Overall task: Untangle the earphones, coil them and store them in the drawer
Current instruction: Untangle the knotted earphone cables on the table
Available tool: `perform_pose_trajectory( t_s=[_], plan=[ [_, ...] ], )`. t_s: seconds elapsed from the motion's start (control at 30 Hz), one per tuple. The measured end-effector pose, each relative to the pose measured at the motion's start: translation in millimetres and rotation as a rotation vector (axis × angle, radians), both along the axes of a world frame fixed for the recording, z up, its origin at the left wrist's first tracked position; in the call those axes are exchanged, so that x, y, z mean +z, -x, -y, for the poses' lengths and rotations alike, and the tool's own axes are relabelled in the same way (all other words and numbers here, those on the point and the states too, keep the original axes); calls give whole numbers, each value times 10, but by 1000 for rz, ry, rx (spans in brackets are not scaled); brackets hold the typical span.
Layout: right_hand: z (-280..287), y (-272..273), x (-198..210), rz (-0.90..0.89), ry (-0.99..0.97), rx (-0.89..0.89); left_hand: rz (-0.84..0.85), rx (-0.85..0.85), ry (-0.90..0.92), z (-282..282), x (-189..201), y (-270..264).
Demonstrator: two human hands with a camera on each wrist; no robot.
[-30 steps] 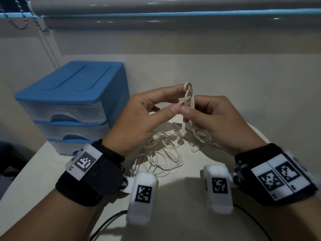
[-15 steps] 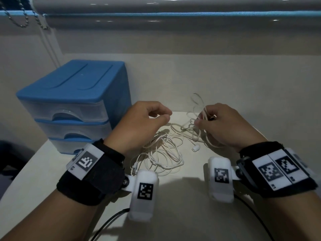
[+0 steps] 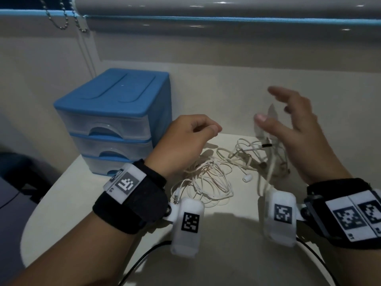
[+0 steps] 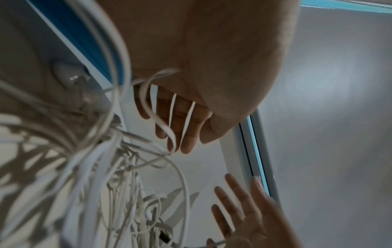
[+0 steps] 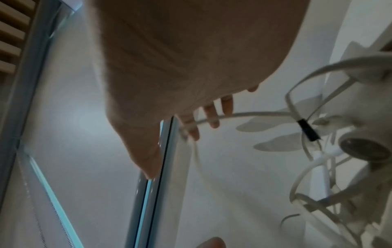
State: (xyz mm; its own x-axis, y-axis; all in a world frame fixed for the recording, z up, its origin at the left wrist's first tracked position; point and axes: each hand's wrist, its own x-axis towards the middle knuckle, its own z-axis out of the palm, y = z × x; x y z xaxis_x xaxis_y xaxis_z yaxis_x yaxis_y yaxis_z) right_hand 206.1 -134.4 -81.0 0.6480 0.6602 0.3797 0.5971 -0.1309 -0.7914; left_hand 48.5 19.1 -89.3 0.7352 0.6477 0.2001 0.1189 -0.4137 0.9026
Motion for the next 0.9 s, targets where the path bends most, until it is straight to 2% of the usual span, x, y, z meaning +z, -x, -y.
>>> perform_pose_trajectory(
  t_s=[0.1, 0.27, 0.37, 0.5, 0.57, 0.7, 0.9],
  plan=[
    [-1, 67, 49, 66, -194, 6, 66, -6, 18, 21, 17, 10],
    [-109, 212, 94, 175, -224, 104, 143, -27, 20, 21, 57, 43],
    [-147, 302, 179, 286, -50, 225, 189, -15, -3, 36, 85, 44],
    [-240, 430, 212, 360, 495, 457, 273, -28, -8, 44, 106, 46],
    [-279, 460, 184, 376, 624, 521, 286, -44, -9, 49, 109, 49],
    [-383, 494, 175, 418, 735, 501, 253, -68, -15, 47, 93, 57],
    [-496, 439, 113, 342, 723, 450, 81, -92, 63, 37, 39, 61]
  ],
)
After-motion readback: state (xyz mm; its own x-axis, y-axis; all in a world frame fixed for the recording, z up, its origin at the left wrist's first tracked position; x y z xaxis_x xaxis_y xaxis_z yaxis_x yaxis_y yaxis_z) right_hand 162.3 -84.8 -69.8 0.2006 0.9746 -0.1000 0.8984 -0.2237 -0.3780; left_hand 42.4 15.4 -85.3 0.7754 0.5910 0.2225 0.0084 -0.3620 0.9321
